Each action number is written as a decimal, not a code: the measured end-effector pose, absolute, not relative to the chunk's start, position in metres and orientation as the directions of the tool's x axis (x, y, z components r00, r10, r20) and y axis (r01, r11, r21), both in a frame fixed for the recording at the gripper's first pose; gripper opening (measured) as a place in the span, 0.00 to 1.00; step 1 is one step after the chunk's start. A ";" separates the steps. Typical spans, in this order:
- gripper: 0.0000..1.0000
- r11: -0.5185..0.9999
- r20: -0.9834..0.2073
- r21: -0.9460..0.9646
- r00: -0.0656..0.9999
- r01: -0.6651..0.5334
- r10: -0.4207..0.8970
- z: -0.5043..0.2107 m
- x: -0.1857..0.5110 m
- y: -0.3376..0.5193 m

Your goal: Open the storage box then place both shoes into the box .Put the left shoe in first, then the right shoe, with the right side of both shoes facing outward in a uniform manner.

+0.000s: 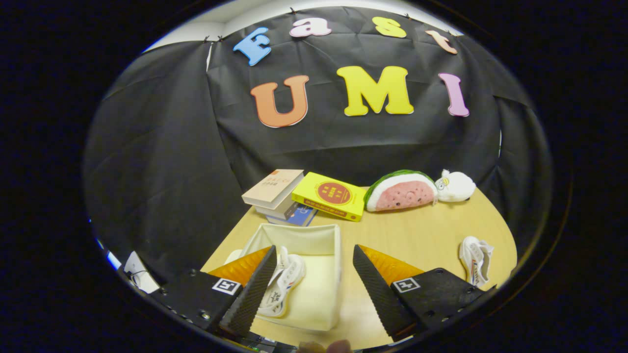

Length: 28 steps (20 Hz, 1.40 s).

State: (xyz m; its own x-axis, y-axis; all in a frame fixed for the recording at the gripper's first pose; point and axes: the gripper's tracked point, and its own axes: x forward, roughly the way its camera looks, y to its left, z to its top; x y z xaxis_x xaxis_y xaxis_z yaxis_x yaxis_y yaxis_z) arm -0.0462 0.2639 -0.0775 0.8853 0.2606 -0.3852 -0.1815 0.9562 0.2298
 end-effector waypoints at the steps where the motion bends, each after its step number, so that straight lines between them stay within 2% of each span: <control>1: 0.96 0.959 -0.379 0.225 0.891 -0.175 0.251 -0.076 -0.047 0.244; 7: 0.96 0.970 -0.363 0.218 0.913 -0.109 0.184 -0.082 -0.048 0.118; 14: 0.96 0.983 -0.369 0.175 0.921 -0.062 0.124 -0.121 -0.043 -0.009; 18: 0.96 0.988 -0.418 0.156 0.906 -0.009 0.074 -0.163 -0.043 -0.073; 23: 0.96 0.983 -0.559 0.166 0.829 0.080 0.027 -0.240 -0.044 -0.123; 28: 0.96 0.991 -0.658 0.125 0.752 0.050 0.045 -0.300 -0.036 -0.128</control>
